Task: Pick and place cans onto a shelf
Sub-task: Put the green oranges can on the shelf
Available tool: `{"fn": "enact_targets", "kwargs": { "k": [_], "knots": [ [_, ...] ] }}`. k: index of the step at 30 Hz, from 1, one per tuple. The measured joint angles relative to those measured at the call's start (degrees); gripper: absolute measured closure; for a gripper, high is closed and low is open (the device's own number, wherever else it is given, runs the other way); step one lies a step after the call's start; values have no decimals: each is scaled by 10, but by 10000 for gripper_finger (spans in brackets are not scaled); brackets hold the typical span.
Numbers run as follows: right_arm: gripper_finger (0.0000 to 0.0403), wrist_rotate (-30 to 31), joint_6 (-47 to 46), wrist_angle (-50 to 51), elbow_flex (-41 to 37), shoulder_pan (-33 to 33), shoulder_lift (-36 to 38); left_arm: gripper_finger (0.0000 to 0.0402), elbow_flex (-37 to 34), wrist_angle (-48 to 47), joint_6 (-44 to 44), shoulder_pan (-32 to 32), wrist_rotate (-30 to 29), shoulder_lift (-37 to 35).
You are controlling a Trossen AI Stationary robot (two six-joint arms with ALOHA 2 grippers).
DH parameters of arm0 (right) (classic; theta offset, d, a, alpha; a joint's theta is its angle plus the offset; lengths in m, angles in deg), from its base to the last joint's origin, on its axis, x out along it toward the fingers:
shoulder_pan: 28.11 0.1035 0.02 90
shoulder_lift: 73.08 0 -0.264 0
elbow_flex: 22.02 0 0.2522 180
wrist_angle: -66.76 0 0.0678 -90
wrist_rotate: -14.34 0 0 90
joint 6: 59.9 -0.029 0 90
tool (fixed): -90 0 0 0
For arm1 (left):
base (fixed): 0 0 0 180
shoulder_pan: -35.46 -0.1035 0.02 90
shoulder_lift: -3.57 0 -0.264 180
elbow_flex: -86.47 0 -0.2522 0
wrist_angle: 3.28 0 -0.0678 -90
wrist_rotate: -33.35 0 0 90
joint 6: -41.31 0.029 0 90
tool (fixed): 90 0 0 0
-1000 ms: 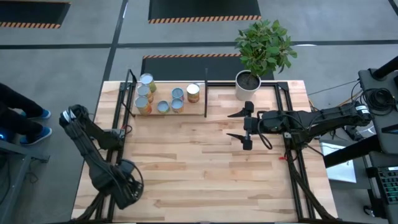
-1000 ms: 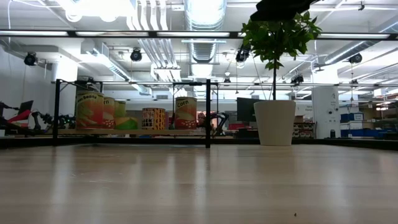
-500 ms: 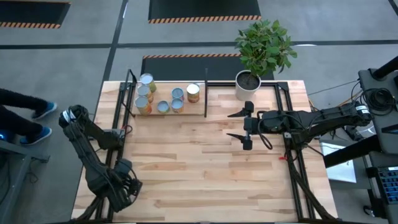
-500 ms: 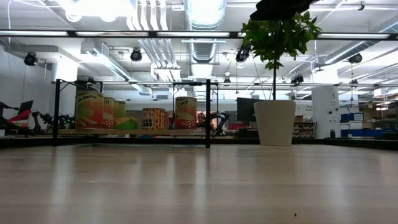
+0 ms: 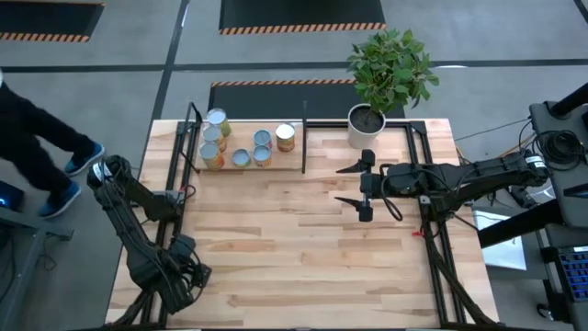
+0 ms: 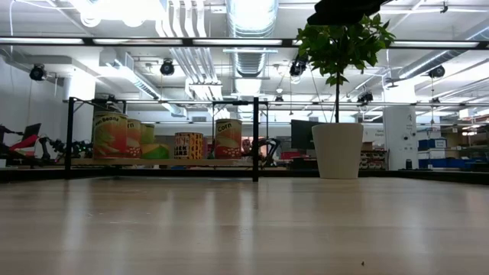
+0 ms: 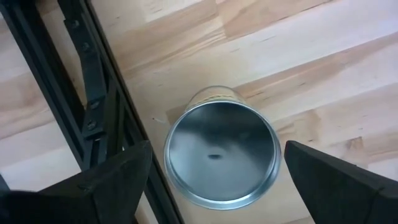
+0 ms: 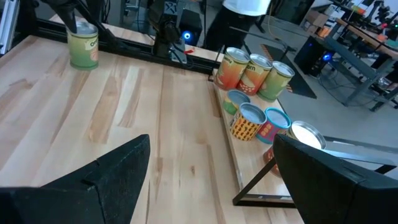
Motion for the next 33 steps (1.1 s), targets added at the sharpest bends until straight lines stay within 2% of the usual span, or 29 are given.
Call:
{"fn": "enact_targets", "kwargs": {
  "k": [15, 27, 31, 33],
  "knots": [
    [76, 0, 0, 0, 0, 0, 0, 53, 0, 6, 0, 1, -2, 9],
    [76, 0, 0, 0, 0, 0, 0, 93, 1, 35, 16, 2, 1, 51],
    [76, 0, -3, 0, 0, 0, 0, 94, 7, 36, 18, -2, -1, 48],
    [76, 0, -5, 0, 0, 0, 0, 91, 17, 35, 24, -17, -22, 45]
  ]
}}
